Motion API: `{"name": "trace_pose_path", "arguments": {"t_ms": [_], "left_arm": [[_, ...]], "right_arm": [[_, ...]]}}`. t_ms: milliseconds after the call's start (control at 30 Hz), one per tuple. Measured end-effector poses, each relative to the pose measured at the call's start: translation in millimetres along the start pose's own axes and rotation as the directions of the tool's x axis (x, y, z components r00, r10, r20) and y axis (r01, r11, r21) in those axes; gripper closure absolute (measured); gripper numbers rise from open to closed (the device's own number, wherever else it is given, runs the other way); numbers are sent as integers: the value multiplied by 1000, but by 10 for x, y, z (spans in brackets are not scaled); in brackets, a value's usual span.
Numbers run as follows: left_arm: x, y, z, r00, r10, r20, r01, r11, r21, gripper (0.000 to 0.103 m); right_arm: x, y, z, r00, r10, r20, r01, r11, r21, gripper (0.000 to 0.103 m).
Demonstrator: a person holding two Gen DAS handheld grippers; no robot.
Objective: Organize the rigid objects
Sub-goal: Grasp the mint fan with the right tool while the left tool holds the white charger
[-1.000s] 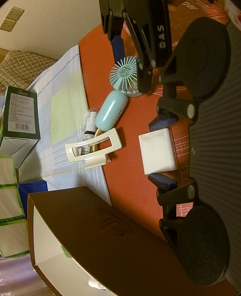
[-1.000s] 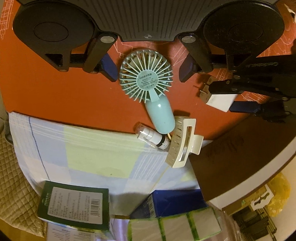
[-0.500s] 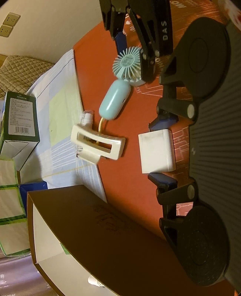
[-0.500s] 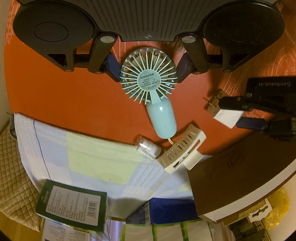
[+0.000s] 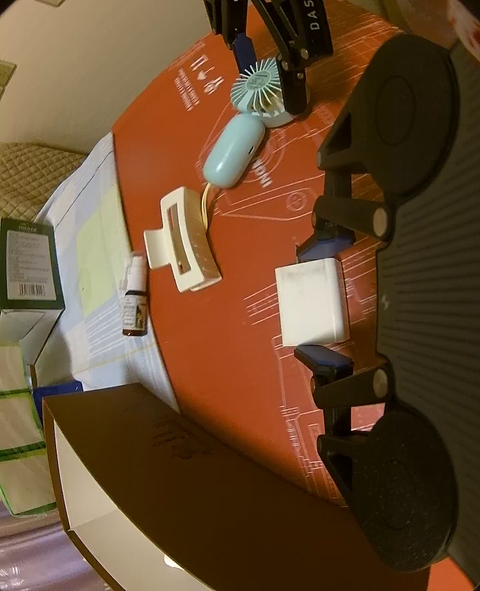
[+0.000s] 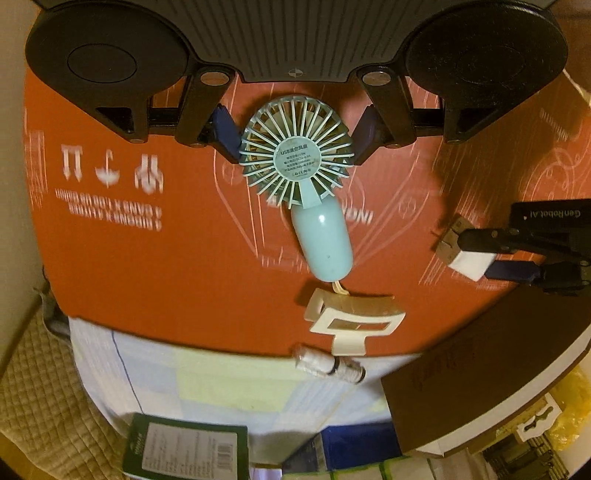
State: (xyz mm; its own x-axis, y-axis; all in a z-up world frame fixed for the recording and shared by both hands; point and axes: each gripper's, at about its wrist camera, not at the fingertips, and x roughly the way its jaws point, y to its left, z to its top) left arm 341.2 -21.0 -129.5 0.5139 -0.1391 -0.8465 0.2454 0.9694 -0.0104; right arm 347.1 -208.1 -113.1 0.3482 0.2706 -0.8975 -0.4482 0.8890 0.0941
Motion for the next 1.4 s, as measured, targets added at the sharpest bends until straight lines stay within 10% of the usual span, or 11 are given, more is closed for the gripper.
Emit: {"name": "trace_pose_path", "arguments": {"t_ms": [700, 1000, 1400], "left_arm": [[4, 15, -68, 1000, -2, 2, 2, 999, -41, 58], [29, -3, -24, 1000, 23, 4, -23, 998, -55, 58], [-95, 2, -2, 999, 24, 27, -22, 997, -77, 58]], "right_arm": [[24, 216, 64, 997, -25, 69, 31, 997, -76, 42], [226, 236, 159, 998, -8, 63, 17, 989, -147, 72], [78, 221, 135, 995, 55, 84, -43, 989, -142, 73]]}}
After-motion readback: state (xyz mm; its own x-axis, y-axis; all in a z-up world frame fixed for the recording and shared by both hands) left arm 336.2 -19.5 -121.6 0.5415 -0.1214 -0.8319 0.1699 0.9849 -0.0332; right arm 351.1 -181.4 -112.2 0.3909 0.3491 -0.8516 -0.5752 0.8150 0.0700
